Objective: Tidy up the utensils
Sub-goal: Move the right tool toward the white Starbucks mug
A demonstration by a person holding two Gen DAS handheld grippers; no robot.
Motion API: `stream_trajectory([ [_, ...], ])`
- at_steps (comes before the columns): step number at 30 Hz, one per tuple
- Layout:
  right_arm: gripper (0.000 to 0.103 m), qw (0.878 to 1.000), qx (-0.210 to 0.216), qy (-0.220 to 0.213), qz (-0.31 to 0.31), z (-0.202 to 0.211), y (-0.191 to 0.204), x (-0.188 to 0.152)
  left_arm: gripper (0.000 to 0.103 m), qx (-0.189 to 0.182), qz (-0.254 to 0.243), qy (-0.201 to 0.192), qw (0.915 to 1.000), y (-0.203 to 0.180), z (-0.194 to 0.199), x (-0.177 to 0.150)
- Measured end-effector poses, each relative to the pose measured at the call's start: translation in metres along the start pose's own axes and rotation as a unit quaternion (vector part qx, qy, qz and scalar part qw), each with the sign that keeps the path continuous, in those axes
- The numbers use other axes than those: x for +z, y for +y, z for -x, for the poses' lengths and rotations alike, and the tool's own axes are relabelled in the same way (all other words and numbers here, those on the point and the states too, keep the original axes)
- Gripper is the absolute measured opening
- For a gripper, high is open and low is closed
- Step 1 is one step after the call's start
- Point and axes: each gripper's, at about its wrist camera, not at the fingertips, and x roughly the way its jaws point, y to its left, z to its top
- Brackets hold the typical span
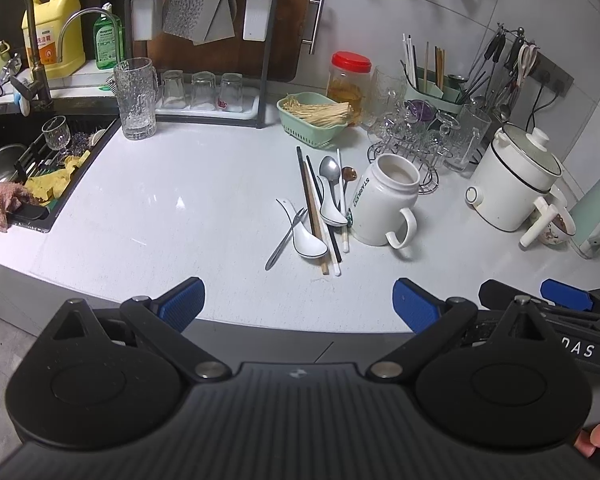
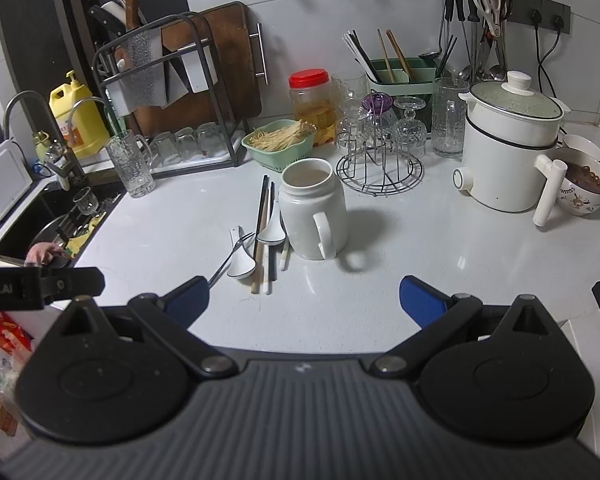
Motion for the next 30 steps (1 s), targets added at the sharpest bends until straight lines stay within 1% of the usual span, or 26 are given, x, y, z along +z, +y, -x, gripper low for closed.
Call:
stream_trajectory([
  [8,0.103,1.000,0.006,0.005,0.002,0.000,0.001,-0.002,0.102,0.003,0.002,0.004,1.0000,0.002,0.001,-0.006],
  [14,0.103,1.000,0.020,0.009,-0.001,-0.001,0.001,-0.002,0.102,0.004,0.002,0.006,1.0000,0.002,-0.001,-0.009],
  [19,0.103,1.000,0.011,0.005,-0.015,0.001,-0.004,-0.004,0.102,0.001,0.003,0.012,0.9999,0.001,-0.004,-0.011],
  [23,0.103,0.999,0.027,0.008,-0.038,0.001,-0.009,-0.001,0.102,0.002,0.002,0.017,0.9998,0.000,-0.008,-0.013],
  [28,0.100,0.999,0.026,0.002,-0.035,-0.001,-0.010,0.001,0.102,0.004,-0.002,0.016,0.9999,-0.001,-0.015,-0.015],
  [30,0.099,0.999,0.030,0.001,-0.031,-0.002,-0.010,0.001,0.102,0.003,0.001,0.021,0.9998,0.002,-0.021,-0.017],
])
